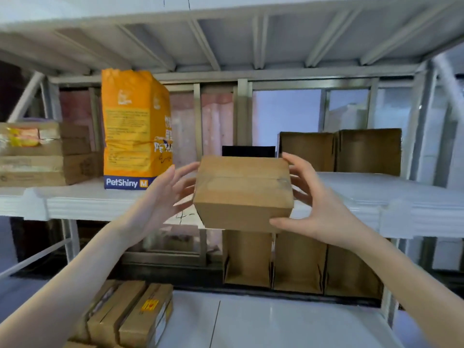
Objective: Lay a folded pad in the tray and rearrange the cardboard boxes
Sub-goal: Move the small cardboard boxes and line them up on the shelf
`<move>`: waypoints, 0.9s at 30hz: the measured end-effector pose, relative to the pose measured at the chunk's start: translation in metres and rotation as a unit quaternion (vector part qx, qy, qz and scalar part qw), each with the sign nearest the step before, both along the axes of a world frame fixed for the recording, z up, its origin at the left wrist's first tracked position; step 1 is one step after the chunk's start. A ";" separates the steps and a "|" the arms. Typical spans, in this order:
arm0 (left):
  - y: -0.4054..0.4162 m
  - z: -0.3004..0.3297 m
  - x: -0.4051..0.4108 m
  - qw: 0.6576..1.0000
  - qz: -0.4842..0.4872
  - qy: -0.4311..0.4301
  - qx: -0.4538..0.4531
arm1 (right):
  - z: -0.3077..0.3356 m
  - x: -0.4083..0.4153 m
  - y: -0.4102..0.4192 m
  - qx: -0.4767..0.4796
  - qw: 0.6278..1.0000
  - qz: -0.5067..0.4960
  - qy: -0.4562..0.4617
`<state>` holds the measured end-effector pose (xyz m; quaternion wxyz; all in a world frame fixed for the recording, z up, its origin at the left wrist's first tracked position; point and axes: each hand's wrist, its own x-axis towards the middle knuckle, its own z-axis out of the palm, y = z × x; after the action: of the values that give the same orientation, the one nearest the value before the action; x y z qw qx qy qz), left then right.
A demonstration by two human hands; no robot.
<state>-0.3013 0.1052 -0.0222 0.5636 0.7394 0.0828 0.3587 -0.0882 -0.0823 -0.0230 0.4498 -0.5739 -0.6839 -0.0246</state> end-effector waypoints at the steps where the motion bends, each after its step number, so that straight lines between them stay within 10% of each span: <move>1: -0.002 0.009 0.010 1.000 0.018 -0.013 -0.004 | 0.007 0.004 0.002 0.010 1.000 -0.009 0.004; 9: 0.004 0.026 0.057 0.987 0.086 0.032 0.132 | 0.043 0.039 0.047 0.051 0.986 -0.023 0.160; 15: 0.029 0.043 0.105 0.977 0.138 0.076 0.145 | 0.052 0.064 0.097 0.044 0.974 -0.202 0.090; 27: 0.087 0.014 0.145 0.930 0.149 0.301 0.150 | 0.025 0.081 0.125 -0.126 0.959 -0.246 0.069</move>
<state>-0.1564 0.1921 -0.0078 0.3348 0.8676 0.3036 0.2075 -0.0074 0.0427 0.0019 0.4003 -0.7765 -0.4866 -0.0081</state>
